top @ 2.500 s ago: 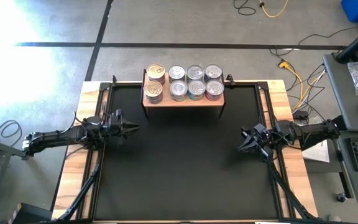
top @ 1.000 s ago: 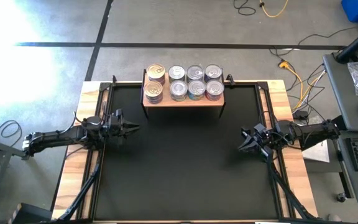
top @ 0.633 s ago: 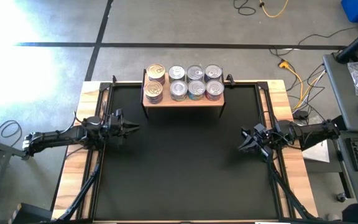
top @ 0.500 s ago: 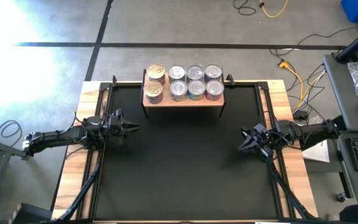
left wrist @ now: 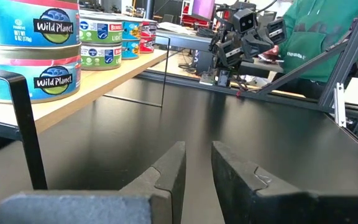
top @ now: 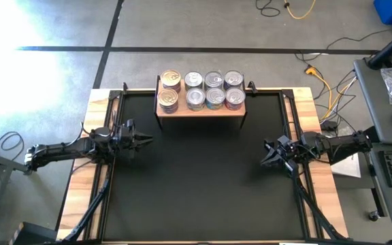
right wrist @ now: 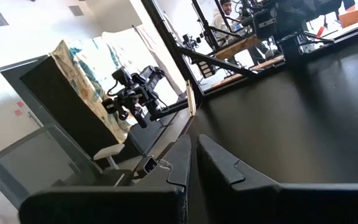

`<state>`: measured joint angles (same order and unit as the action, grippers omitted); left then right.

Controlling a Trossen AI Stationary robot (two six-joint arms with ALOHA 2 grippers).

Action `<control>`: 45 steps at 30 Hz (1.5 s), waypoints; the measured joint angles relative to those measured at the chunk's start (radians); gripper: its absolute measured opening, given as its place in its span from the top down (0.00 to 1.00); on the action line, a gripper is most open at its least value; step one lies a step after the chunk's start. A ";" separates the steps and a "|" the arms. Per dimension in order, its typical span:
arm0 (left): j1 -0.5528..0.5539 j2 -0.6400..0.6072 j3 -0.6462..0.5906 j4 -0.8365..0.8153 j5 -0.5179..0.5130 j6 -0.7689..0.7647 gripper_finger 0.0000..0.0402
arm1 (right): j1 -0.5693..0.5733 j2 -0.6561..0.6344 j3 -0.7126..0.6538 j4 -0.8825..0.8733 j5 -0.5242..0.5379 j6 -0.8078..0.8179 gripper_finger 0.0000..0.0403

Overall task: Stack canned seafood by type on shelf
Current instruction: Return to Home Position

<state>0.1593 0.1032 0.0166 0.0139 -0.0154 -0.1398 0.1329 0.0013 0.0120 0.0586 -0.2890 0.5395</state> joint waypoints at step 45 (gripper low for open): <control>0.000 0.000 0.000 0.000 0.000 0.000 0.85 | 0.033 -0.001 -0.002 -0.008 0.001 0.000 0.96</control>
<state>0.1593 0.1032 0.0166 0.0139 -0.0156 -0.1398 0.1655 0.0002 0.0105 0.0508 -0.2876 0.5392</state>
